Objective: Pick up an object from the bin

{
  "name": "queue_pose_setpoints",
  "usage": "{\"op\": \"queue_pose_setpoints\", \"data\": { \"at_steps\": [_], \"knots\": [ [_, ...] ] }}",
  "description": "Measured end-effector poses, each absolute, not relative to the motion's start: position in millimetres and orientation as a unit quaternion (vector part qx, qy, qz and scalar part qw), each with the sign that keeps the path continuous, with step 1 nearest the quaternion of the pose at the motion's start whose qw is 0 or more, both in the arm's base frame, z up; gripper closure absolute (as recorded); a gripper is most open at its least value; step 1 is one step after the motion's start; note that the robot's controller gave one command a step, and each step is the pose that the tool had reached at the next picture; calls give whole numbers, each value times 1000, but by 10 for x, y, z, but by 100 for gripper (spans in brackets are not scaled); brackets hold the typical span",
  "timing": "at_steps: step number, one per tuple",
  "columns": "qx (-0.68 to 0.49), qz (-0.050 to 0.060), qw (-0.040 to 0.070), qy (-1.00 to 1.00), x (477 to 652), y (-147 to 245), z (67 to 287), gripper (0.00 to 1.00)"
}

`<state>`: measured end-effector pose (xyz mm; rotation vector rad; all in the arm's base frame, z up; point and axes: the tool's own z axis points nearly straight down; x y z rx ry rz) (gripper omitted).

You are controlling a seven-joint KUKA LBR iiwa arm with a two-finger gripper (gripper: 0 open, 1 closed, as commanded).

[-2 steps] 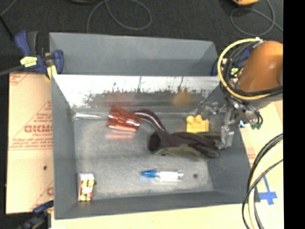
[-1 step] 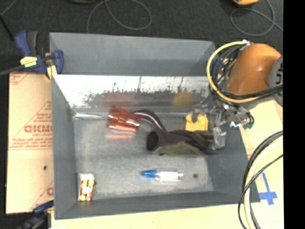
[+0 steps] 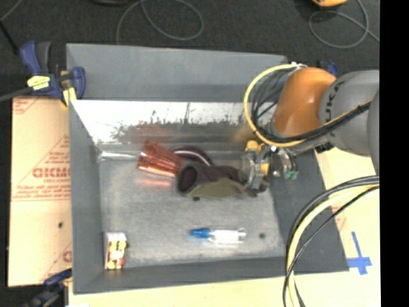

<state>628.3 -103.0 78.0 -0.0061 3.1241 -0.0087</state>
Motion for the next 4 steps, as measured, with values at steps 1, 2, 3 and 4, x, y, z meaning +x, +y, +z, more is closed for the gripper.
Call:
{"op": "queue_pose_setpoints", "data": {
  "at_steps": [1,2,3,4],
  "knots": [
    [-2,-3,9,1000,6283,-1030,780,100],
    [-10,-3,7,1000,6305,-1061,1080,100],
    [-15,-4,10,1000,6289,-1063,1461,100],
    [-31,-5,11,999,6367,-1000,1646,0]
  ]
}}
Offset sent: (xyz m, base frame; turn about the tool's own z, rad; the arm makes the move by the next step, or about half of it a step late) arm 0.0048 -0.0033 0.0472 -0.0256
